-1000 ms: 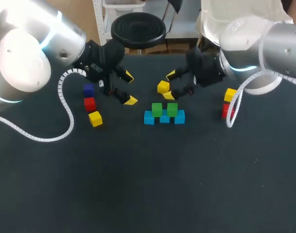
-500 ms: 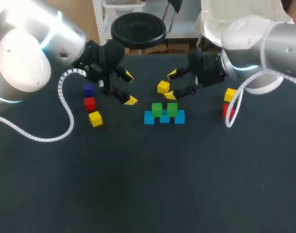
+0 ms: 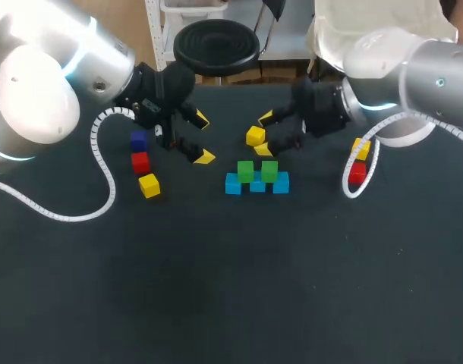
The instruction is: Place the blue cubes, place green cubes on the blue cubes, place the yellow cubes on the green cubes, then place the red cubes on the yellow cubes, and place purple cube on the red cubes.
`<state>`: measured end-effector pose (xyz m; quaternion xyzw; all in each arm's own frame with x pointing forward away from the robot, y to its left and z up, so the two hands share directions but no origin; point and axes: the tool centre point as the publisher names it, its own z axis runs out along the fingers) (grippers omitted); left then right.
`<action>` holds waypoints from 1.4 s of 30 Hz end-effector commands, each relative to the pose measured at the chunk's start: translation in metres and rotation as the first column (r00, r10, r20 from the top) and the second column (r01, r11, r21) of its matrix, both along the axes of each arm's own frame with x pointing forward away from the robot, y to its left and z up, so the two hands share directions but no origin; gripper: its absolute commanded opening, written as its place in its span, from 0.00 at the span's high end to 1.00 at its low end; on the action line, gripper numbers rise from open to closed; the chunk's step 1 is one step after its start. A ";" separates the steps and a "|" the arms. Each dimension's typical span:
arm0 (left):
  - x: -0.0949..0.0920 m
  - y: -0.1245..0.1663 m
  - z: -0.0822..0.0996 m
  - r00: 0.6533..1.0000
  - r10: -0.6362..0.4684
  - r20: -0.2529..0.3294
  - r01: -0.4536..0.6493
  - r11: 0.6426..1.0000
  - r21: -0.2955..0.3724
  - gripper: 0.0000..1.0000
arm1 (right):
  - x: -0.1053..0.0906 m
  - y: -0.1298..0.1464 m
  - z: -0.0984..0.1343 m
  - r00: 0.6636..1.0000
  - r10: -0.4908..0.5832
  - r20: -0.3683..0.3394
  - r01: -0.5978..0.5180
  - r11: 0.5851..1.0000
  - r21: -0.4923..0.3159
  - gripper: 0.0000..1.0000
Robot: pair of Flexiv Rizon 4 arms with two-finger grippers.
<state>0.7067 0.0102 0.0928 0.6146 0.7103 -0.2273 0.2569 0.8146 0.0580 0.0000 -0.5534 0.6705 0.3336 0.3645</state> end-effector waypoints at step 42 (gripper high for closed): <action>-0.001 0.001 -0.001 1.000 -0.002 0.004 0.002 1.000 -0.006 0.00 | -0.025 -0.007 0.056 0.994 0.081 0.071 -0.082 0.996 0.022 1.00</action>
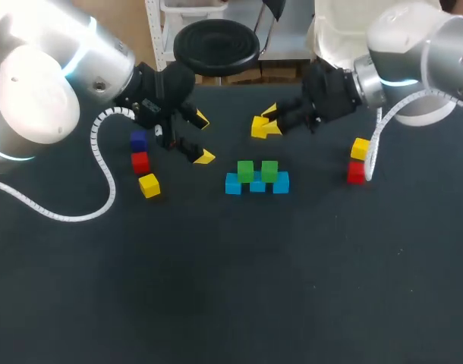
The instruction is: Place the blue cubes, place green cubes on the blue cubes, place the yellow cubes on the green cubes, then place the red cubes on the yellow cubes, and place purple cube on the red cubes.
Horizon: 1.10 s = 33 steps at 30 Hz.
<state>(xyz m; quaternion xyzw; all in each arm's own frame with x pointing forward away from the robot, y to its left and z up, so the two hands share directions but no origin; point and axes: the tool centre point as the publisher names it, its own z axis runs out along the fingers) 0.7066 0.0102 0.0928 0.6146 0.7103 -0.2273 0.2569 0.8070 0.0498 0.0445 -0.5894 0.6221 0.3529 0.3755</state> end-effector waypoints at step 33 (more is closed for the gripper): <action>-0.001 0.001 -0.001 1.000 -0.002 0.004 0.002 1.000 -0.006 0.00 | -0.056 0.006 0.031 0.999 -0.041 -0.034 0.041 0.999 -0.027 1.00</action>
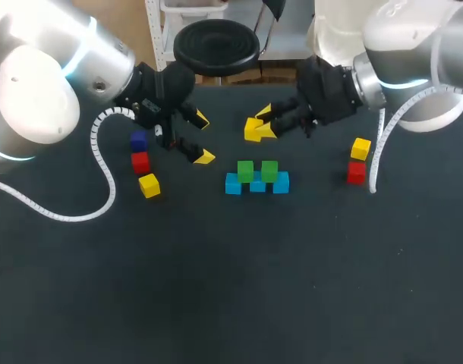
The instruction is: Place the blue cubes, place green cubes on the blue cubes, place the yellow cubes on the green cubes, then place the red cubes on the yellow cubes, and place purple cube on the red cubes.
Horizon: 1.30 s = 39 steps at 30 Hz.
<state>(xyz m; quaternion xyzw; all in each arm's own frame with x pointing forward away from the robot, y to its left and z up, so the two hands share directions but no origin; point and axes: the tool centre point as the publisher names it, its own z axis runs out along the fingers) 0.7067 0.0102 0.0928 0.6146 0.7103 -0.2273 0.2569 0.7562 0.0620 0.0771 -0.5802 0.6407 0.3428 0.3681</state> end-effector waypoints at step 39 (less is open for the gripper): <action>-0.001 0.001 -0.001 1.000 -0.002 0.004 0.002 1.000 -0.006 0.00 | -0.044 -0.008 0.012 0.986 -0.035 -0.165 0.020 0.996 -0.091 1.00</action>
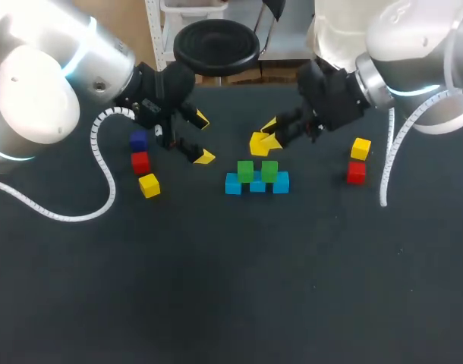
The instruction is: Place the blue cubes, place green cubes on the blue cubes, place the yellow cubes on the green cubes, then place the red cubes on the yellow cubes, and place purple cube on the red cubes.
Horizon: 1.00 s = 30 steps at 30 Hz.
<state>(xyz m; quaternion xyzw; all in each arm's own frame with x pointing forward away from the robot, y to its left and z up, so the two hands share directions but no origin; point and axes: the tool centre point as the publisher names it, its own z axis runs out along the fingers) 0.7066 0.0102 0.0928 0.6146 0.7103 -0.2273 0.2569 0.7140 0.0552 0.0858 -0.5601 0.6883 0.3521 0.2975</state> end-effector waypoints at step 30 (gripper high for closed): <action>-0.001 0.001 -0.001 1.000 -0.002 0.004 0.002 1.000 -0.006 0.00 | -0.019 0.002 -0.015 0.997 0.076 -0.002 -0.076 0.995 0.066 1.00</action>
